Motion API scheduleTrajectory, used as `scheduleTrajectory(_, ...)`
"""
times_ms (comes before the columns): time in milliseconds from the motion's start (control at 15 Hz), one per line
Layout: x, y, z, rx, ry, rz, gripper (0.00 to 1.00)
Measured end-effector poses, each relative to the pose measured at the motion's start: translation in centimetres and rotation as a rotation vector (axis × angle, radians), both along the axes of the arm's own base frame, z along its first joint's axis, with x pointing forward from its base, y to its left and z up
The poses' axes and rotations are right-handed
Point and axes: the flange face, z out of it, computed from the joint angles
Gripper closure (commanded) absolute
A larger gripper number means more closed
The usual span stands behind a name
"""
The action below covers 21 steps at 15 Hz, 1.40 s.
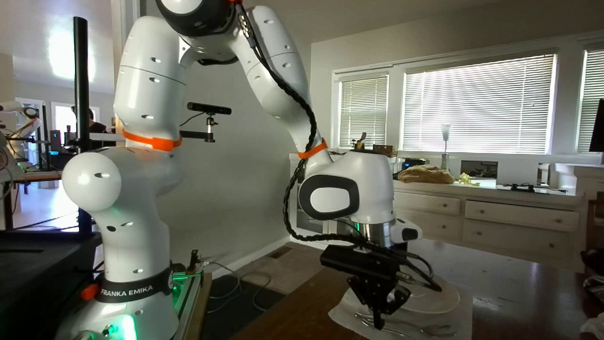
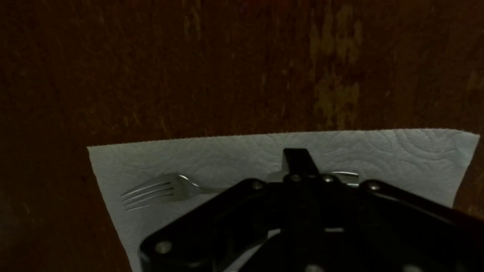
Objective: Move the white cloth to the right
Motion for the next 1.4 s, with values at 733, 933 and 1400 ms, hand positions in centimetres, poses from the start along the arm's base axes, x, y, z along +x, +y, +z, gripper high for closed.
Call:
scheduleTrajectory(733,1.9,-1.1,-2.4,0.014,0.016,0.078,1.0)
scheduleTrajectory(933,2.6,-0.8,-2.6,0.017,0.012,0.092,1.0)
scheduleTrajectory(1400,3.2,-0.5,-3.2,0.024,0.014,0.102,1.0)
